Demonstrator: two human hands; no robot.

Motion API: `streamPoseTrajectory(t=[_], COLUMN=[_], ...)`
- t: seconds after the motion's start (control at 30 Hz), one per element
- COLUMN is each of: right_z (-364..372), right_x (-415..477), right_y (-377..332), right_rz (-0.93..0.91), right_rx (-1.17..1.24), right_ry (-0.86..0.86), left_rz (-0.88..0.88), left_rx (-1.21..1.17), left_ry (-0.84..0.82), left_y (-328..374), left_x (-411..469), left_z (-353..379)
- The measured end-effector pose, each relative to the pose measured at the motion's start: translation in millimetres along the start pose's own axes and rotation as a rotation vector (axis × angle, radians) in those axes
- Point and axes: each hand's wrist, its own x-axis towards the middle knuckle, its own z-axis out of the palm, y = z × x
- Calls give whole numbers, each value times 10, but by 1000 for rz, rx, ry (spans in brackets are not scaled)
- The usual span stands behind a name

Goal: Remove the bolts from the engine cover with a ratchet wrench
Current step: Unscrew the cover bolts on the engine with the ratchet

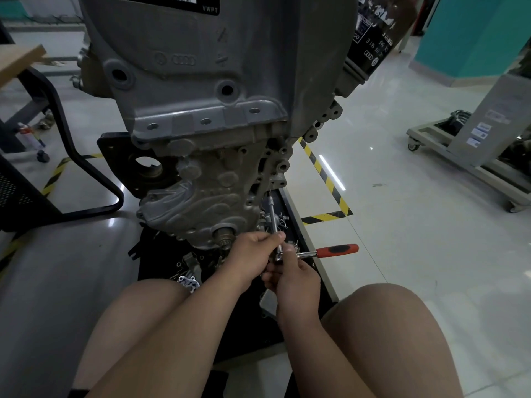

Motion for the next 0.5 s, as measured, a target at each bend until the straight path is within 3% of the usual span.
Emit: streamPoseTrajectory(t=[0.5], right_z=[-13], right_x=[-28], right_y=[42], right_rz=[-298], right_rx=[-386], right_ry=[42], left_rz=[10], left_rx=[29], left_ry=[15], left_y=[24], left_x=[15], left_z=[-21])
